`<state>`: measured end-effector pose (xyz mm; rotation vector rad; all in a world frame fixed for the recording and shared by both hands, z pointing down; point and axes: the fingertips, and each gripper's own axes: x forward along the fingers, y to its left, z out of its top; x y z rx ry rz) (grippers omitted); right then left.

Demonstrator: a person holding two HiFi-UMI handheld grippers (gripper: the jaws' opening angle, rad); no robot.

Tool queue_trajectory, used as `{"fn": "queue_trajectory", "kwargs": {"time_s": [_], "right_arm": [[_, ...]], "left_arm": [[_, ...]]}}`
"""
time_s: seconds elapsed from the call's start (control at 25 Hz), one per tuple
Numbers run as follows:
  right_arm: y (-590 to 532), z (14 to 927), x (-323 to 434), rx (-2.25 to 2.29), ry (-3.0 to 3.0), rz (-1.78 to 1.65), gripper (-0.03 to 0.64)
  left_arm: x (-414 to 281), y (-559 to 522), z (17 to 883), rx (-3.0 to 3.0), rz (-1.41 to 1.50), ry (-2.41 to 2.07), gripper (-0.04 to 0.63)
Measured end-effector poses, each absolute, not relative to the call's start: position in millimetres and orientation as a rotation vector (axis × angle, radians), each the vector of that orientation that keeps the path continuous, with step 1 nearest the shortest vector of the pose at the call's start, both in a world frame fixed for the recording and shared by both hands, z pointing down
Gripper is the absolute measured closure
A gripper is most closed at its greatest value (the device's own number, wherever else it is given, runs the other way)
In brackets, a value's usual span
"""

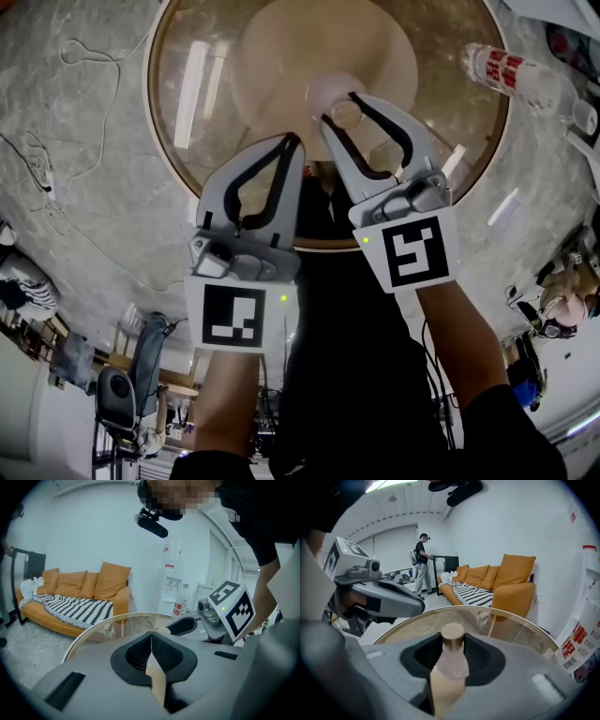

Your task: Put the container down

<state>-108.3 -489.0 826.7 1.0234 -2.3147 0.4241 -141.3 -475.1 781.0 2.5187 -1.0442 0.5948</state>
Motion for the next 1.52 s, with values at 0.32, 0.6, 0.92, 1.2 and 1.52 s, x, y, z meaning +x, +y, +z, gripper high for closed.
{"fn": "queue_trajectory", "kwargs": {"time_s": [0.32,0.6,0.92,1.2,1.52], "right_arm": [[-493.4,834.8,-109.8,1.015,-2.323,0.454,0.482],[-494.0,836.0,-110.4,1.022,-2.367,0.481,0.474],[-495.7,808.7,-108.9,1.037,-2.382,0.441,0.445],[-479.4,785.4,-110.2,0.993,-2.389,0.43,0.461],[-461.9,725.9,-115.4,0.962,-2.414,0.465,0.62]], "left_arm": [[-140.1,-482.2,790.5,2.518,0.608,-1.02,0.58],[-134.8,-484.5,775.7,2.551,0.615,-1.018,0.58],[-136.6,-482.8,750.1,2.57,0.623,-1.035,0.58],[-133.1,-458.9,730.9,2.544,0.631,-1.031,0.58],[-128.2,-440.7,685.6,2.587,0.657,-0.984,0.58]]}}
